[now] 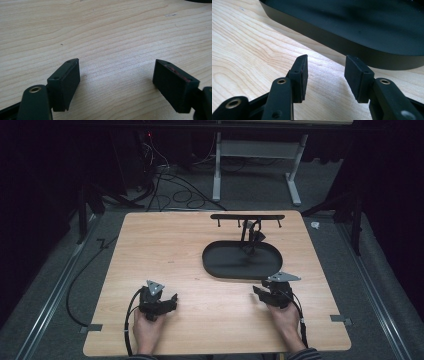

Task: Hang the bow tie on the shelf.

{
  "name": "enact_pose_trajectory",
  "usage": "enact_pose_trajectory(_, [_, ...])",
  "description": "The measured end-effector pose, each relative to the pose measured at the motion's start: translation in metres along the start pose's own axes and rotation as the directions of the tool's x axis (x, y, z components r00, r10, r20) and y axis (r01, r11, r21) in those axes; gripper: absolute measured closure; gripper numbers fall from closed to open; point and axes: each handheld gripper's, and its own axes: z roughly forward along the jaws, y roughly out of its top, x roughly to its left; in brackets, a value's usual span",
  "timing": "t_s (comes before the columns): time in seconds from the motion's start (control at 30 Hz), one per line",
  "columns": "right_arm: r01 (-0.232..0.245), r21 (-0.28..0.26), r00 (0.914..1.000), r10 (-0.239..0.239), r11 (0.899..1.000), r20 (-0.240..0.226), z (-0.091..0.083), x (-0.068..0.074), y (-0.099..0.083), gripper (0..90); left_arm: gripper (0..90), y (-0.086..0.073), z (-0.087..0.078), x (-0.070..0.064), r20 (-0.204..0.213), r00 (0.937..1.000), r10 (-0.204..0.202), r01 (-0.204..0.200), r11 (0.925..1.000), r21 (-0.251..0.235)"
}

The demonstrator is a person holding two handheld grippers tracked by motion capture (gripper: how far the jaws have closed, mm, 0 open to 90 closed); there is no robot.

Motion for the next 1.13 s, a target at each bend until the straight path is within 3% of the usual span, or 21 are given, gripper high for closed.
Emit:
enact_pose_trajectory(0.43, [0.059,0.026,0.9967,-0.061,0.998,0.054,0.009,0.007,-0.004,52.0,22.2,0.0,0.0,0.0,0.0,1.0,0.0,0.0,1.0,0.0])
enact_pose_trajectory(0.6, [0.06,0.029,0.9968,-0.062,0.998,0.05,0.01,0.006,-0.004,47.5,22.2,0.0,0.0,0.0,-0.001,1.0,-0.001,0.001,1.0,-0.001])
enact_pose_trajectory(1.13, [0.059,0.029,0.9971,-0.06,0.998,0.047,0.011,0.006,-0.003,47.1,22.2,0.0,0.0,0.0,-0.001,1.0,-0.002,0.002,1.0,-0.002])
